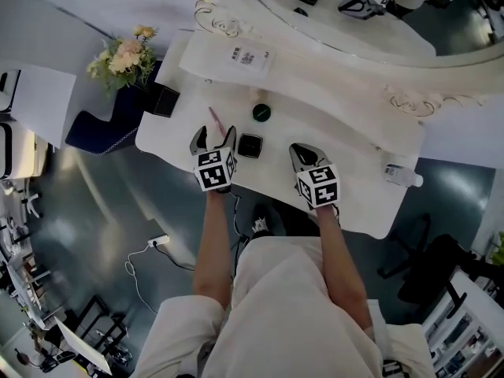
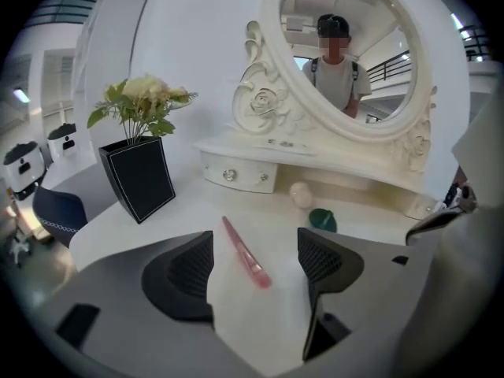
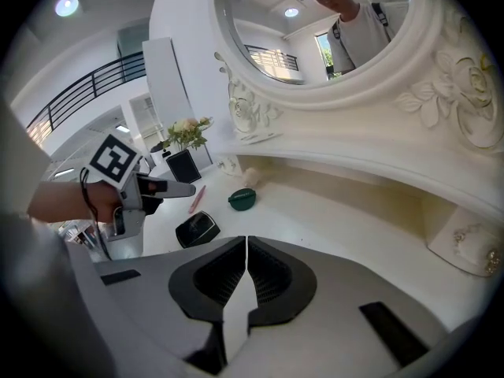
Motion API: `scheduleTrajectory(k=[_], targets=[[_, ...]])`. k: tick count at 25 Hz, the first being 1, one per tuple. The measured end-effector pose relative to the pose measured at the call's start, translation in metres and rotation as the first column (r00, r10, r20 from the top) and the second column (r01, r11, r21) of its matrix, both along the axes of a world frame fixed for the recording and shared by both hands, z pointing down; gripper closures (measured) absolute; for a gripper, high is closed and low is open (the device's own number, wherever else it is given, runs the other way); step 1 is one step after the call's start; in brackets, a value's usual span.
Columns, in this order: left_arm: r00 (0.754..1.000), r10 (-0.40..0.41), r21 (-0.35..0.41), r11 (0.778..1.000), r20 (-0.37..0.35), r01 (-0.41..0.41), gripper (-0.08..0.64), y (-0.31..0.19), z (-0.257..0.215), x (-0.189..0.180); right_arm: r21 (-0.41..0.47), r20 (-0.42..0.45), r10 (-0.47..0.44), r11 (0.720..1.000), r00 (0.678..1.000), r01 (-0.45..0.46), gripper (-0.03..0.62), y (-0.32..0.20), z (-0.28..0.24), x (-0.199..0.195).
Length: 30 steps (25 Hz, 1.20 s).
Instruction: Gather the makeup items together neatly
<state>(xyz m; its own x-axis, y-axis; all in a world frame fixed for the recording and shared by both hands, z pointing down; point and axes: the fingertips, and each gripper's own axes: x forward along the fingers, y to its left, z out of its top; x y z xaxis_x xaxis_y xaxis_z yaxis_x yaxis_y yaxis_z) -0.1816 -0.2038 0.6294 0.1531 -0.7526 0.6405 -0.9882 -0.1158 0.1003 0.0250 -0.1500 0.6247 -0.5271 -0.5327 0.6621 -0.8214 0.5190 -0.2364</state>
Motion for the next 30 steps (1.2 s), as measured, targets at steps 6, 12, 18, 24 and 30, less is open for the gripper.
scheduleTrajectory(k=[6, 12, 18, 24, 30], targets=[[0.997, -0.06, -0.048, 0.997, 0.047, 0.063, 0.235, -0.024, 0.028, -0.015, -0.002, -0.015, -0.017, 1.0, 1.0, 0.017, 0.548, -0.003, 0.001, 0.0], [0.993, -0.093, -0.061, 0.993, 0.075, 0.098, 0.345, -0.023, 0.037, -0.02, -0.005, -0.029, -0.011, 1.0, 1.0, 0.01, 0.548, -0.006, 0.004, 0.004], [0.99, -0.101, -0.075, 0.991, 0.098, 0.108, 0.394, -0.017, 0.051, -0.019, -0.002, -0.032, -0.014, 1.0, 0.999, 0.013, 0.548, -0.003, 0.005, 0.001], [0.991, -0.097, -0.071, 0.992, 0.095, 0.104, 0.466, -0.02, 0.052, -0.008, 0.006, -0.042, 0.008, 1.0, 0.999, -0.008, 0.548, -0.002, 0.005, 0.005], [0.994, -0.077, -0.069, 0.994, 0.072, 0.082, 0.502, -0.02, 0.045, -0.008, 0.013, -0.045, 0.027, 1.0, 0.999, -0.026, 0.548, 0.0, 0.004, 0.012]])
